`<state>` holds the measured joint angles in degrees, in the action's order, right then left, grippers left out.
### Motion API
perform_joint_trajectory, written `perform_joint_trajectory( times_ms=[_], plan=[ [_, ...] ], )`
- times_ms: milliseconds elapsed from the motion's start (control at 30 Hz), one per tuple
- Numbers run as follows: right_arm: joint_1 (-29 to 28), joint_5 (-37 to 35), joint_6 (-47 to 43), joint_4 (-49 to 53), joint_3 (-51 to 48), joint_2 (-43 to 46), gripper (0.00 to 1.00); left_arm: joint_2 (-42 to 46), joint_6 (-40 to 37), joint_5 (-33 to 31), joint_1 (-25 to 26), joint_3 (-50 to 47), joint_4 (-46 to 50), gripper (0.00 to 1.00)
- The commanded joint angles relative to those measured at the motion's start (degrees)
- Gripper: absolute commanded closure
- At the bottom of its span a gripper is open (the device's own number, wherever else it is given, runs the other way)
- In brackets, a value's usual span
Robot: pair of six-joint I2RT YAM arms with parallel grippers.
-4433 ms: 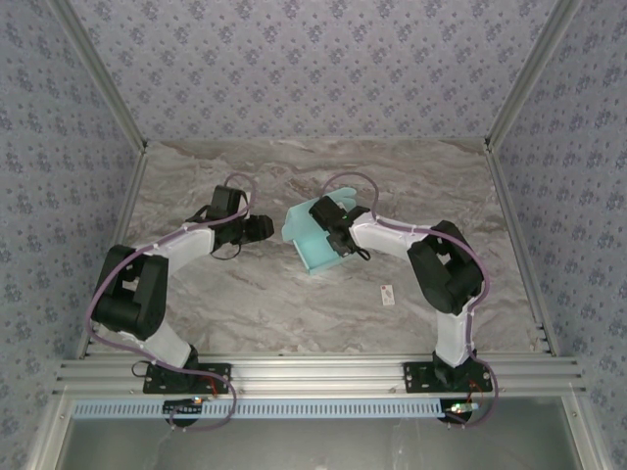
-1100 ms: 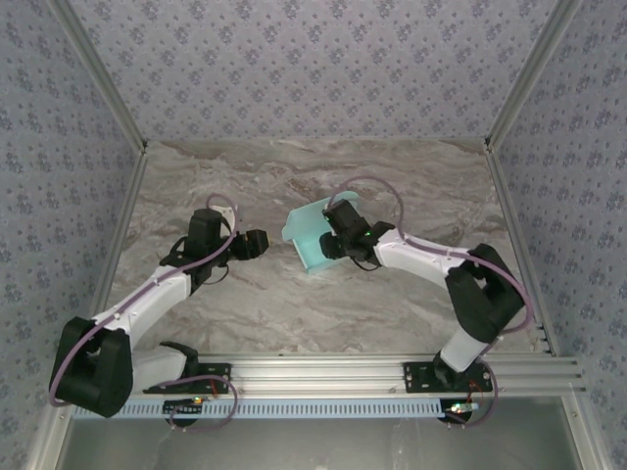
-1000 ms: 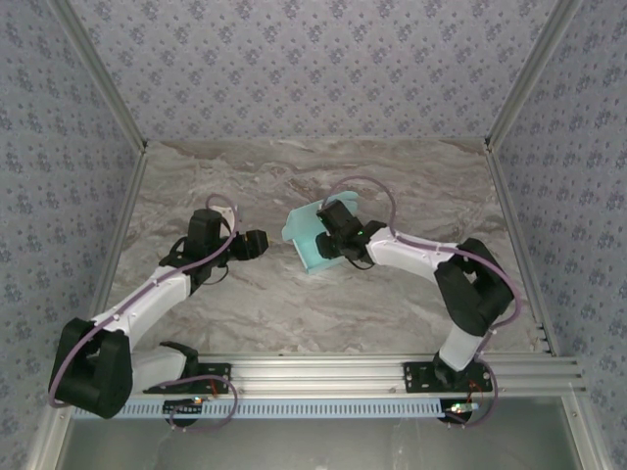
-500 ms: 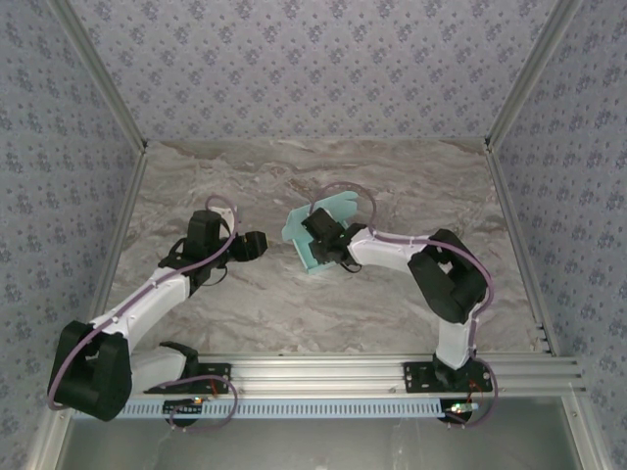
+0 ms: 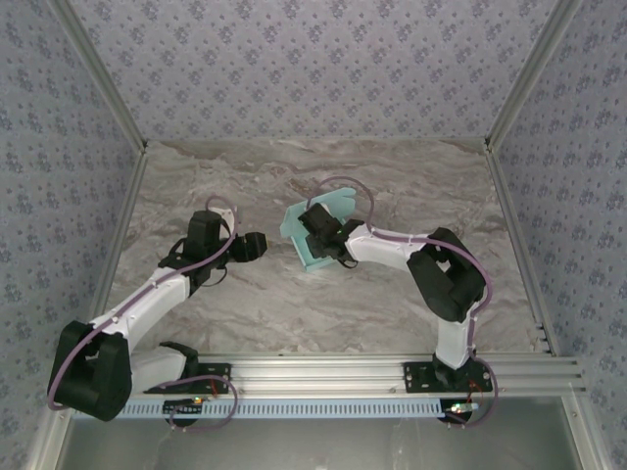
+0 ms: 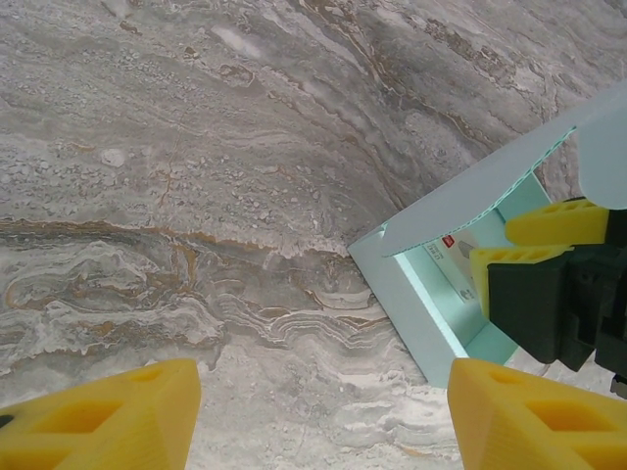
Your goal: Fold the paper box
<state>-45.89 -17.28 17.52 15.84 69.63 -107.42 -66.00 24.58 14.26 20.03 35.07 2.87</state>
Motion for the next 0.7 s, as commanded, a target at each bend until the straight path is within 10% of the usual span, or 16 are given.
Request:
perform_joint_trajectory(
  times_ms=[0,433,667],
  plan=[
    [-0.64,-1.33,0.66,2.12,-0.30,3.65,0.51,1.75,-1.02,-0.33,0.27,-0.44,0.47,0.32],
    [1.42,-0.77,-10.93,2.40,-8.22,25.17,0.38,5.15,-3.66,-8.17,5.35,-2.02,-1.60,0.32],
    [15.22,17.22,-19.97,1.16,-6.35,27.44,0.30,4.49,-6.44,-8.83,8.09,-2.32,-5.87,0.32]
  ],
)
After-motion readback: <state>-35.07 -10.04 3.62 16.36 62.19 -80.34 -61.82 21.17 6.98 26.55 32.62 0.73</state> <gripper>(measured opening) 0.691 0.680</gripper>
